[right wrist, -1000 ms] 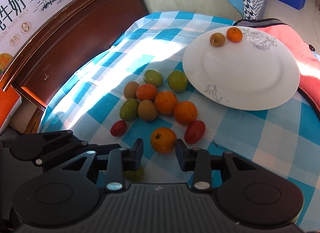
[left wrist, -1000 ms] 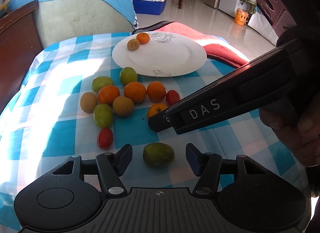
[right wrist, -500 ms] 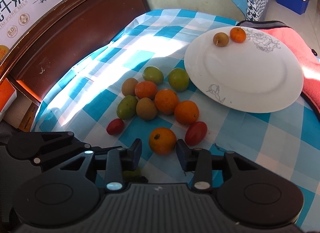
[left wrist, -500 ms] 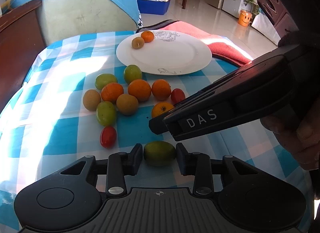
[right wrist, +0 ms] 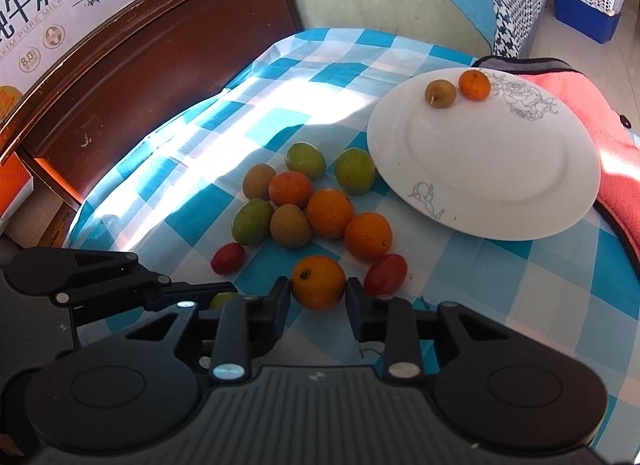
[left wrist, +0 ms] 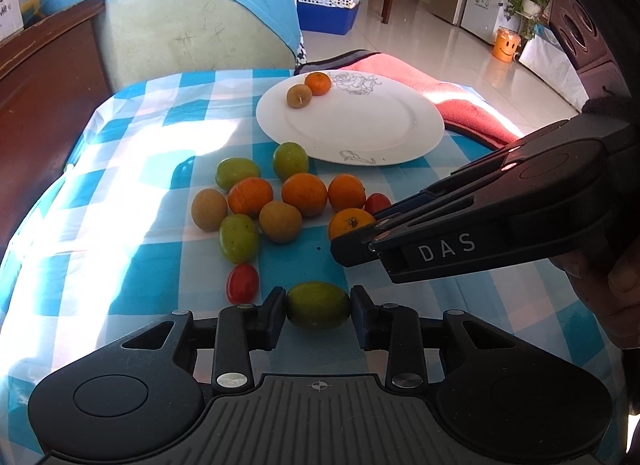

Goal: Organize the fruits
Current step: 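Grasp a green plum with the left gripper while the right gripper approaches a tangerine, then grasp the tangerine with the right gripper, carry both fruits onto the plate, release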

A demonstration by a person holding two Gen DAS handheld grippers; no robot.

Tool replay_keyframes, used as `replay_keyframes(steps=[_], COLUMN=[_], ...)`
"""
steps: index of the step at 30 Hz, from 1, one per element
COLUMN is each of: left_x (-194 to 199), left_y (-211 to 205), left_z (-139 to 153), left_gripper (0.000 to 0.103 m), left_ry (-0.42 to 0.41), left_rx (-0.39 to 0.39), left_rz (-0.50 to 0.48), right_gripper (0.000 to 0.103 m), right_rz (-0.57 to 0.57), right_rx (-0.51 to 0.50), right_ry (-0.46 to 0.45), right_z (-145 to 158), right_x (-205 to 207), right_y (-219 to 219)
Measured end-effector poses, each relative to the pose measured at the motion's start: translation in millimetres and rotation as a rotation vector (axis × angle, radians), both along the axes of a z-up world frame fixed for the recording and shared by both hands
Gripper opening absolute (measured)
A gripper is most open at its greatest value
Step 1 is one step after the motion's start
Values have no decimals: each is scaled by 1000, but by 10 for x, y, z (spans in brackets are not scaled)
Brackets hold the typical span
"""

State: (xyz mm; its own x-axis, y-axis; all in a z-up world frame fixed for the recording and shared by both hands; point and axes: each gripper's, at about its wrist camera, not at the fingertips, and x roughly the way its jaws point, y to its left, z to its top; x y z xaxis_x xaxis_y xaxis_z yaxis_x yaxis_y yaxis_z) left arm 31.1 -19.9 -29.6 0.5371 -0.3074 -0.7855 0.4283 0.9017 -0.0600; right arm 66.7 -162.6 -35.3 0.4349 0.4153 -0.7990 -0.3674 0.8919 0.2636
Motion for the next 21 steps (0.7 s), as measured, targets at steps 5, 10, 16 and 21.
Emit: replay_keyframes(steps=[5,10,16,21], left_x=[43,94,169,265], left_y=[35,67,105,138], left_z=[58,128,221,308], left_gripper=[32,32,32,32], left_ry=[-12,-27,-55,-74], left_rx=[-8,-23,-45,-79], left_rz=[31,52,83,114], right_gripper=[30,30,30,30], right_rz=[-7,-5,-36,-77], right_rx=[15,43,74,83], right_ry=[-11,-37,-65,-87], right_z=[50,155,278,371], right_x=[4,-7,25,61], right_y=[-41,-76,-168,-270])
